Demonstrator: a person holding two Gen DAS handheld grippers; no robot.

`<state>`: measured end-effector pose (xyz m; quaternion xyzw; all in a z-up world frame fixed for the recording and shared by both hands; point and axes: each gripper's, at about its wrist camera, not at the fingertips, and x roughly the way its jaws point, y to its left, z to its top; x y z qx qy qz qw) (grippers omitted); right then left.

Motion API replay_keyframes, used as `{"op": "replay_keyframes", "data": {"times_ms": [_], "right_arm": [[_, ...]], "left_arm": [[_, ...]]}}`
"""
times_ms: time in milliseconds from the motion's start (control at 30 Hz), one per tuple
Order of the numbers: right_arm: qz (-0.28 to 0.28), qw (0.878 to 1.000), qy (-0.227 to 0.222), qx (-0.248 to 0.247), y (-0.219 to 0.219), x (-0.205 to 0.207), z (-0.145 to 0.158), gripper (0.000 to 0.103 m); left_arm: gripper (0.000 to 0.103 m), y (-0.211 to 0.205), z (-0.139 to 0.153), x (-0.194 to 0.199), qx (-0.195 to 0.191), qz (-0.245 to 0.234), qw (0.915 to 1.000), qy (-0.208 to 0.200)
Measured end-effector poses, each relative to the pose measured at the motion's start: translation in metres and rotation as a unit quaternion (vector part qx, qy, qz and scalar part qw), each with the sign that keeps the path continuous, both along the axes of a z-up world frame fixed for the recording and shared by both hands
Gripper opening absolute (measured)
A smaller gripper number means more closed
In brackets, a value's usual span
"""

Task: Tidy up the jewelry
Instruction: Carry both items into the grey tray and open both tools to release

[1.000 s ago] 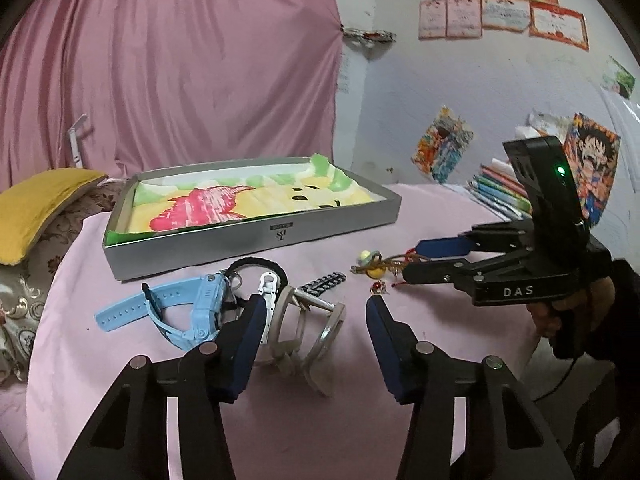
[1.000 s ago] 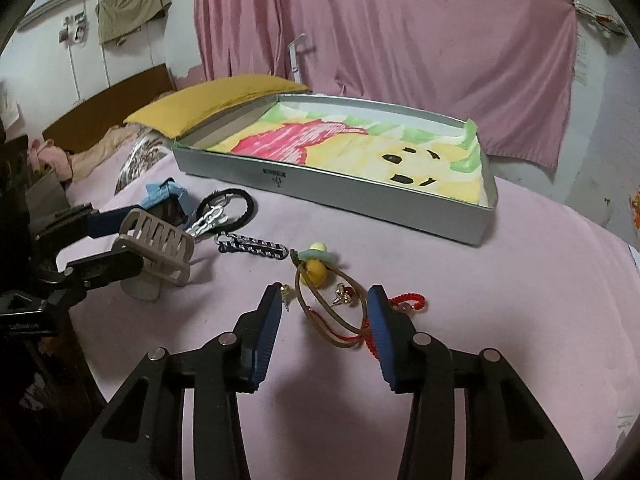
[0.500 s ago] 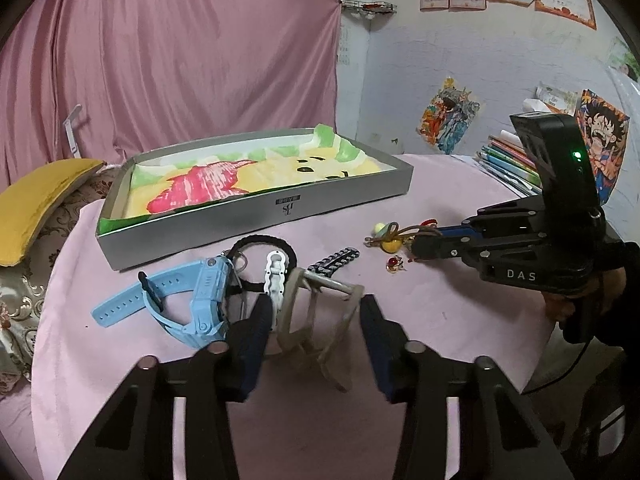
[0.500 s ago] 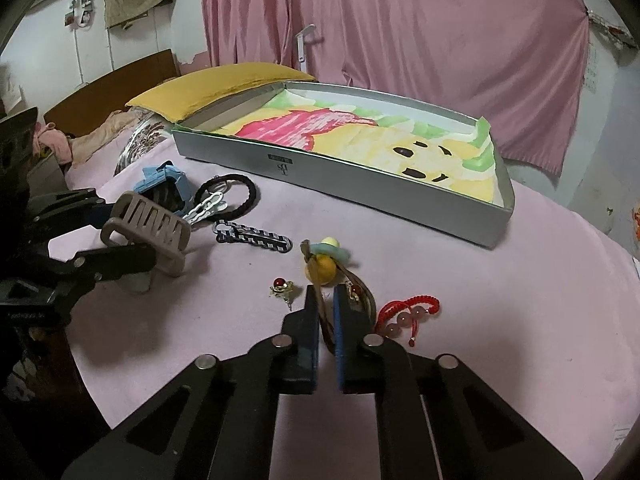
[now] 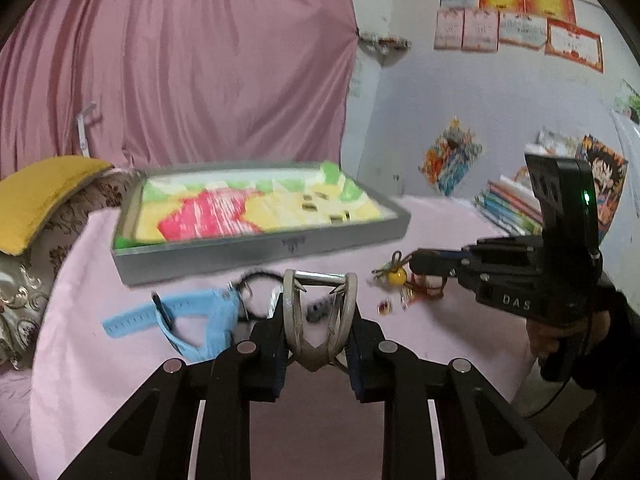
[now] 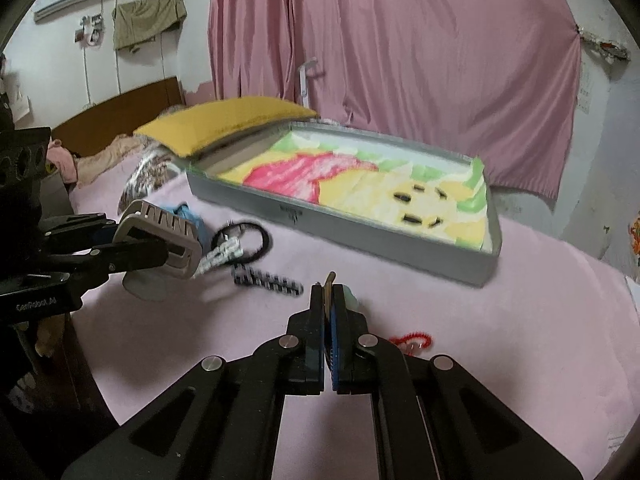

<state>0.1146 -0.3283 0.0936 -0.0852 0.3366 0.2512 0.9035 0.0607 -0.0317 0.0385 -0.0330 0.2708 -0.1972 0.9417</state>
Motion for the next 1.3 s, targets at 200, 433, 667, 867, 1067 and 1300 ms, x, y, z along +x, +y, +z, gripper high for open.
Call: {"op": "replay_keyframes", "data": {"times_ms": [200,433,667,867,1067,1300], "right_arm": [[-0.007,0.998,-0.056,0.041,-0.001,0.002,0.027,0.002],[-0.026,0.982,-0.162,0.09,0.011,0.011,0.069,0.002],[-0.058,0.962,-0.241,0.115,0.037,0.03,0.091,0.002],[-0.066,0.954,-0.276,0.097,0.067,0.058,0.087,0.002],[-0.065,0.964,-0.24,0.097,0.082,0.087,0.071,0.002],[-0.067,0.984,-0.144,0.078,0.084,0.119,0.054,0.002]], "left_arm": [[0.022,0.004,0.028,0.008,-0.002,0.03,0.9981,-0.054],[0.022,0.009,0.063,0.034,0.005,0.073,0.9873,-0.141],[0.022,0.014,0.079,0.078,0.034,0.127,0.9707,-0.201],[0.022,0.025,0.071,0.113,0.04,0.162,0.9647,-0.204],[0.022,0.047,0.062,0.141,-0.011,0.171,0.9755,-0.138],[0.023,0.057,0.044,0.168,-0.008,0.16,0.9868,-0.026]]}}
